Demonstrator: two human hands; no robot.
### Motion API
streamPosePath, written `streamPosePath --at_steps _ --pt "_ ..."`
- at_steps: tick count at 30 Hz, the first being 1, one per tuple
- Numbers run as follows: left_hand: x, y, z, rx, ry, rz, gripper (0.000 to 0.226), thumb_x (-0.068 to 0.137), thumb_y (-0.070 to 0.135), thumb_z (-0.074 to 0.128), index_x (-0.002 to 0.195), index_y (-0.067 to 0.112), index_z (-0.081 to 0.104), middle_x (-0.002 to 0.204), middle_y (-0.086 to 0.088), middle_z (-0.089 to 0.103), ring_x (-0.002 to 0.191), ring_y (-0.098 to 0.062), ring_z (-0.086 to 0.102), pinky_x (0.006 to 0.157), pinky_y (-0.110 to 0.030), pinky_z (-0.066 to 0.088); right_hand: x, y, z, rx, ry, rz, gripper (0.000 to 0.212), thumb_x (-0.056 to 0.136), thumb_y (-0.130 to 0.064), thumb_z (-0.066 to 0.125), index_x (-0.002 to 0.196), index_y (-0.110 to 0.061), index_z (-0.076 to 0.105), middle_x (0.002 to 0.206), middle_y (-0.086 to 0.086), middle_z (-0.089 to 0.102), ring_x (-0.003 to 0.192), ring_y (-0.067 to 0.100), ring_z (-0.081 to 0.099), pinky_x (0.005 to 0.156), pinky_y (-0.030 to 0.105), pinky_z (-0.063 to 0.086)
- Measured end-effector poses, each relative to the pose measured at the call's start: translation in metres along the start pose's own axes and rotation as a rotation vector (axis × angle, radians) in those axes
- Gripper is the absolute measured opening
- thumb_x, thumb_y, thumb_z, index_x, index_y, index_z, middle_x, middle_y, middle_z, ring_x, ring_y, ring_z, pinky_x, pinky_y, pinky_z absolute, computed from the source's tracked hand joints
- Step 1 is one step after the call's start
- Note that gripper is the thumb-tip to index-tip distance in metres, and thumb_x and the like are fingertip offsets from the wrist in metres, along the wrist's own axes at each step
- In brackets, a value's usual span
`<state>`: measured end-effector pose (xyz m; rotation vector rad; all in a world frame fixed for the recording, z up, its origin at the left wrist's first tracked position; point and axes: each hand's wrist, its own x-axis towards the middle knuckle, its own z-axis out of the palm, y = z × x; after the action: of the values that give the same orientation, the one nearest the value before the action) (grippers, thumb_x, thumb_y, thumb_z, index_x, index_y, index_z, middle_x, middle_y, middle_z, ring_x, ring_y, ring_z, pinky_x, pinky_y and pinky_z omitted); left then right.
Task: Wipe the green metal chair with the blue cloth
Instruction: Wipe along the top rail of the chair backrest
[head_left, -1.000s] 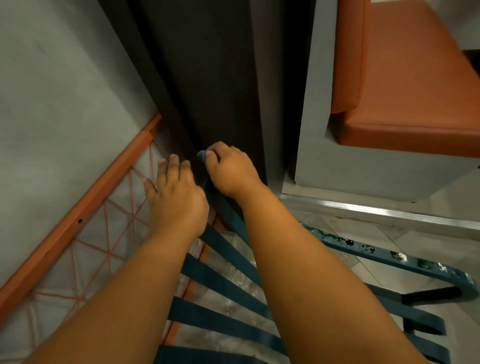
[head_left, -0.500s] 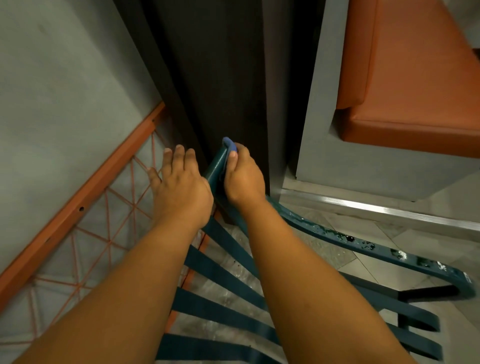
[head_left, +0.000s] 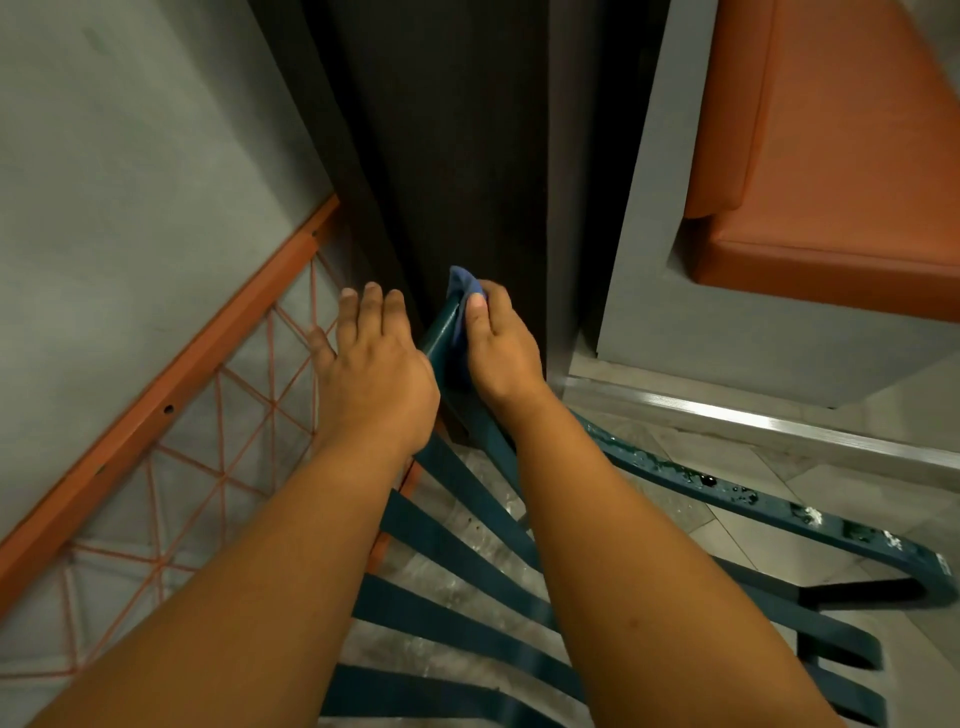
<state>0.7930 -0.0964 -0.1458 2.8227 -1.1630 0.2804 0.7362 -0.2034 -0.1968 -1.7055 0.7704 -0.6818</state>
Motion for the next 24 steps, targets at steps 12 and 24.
streamPosePath --at_steps 12,24 --pt "0.000 -0.001 -0.001 -0.046 -0.004 0.002 0.063 0.091 0.021 0.037 0.148 0.014 0.013 0.158 -0.007 0.010 0.145 -0.025 0.002 0.115 -0.055 0.007 0.037 -0.003 -0.022 0.242 -0.228 0.422 0.021 0.092 -0.036 0.051 0.079 -0.022 0.060 0.079 -0.001 0.064 0.065 0.010 0.064 0.062 0.025 0.053" --pt "-0.002 0.001 -0.003 -0.006 -0.014 0.015 0.064 0.091 0.024 0.036 0.149 0.014 0.009 0.158 -0.008 0.007 0.145 -0.025 -0.001 0.115 -0.055 0.009 -0.028 0.059 0.006 -0.319 0.127 -0.258 0.054 0.098 -0.038 0.044 0.146 -0.023 0.027 0.137 0.002 0.048 0.121 0.011 0.041 0.103 0.029 0.029"
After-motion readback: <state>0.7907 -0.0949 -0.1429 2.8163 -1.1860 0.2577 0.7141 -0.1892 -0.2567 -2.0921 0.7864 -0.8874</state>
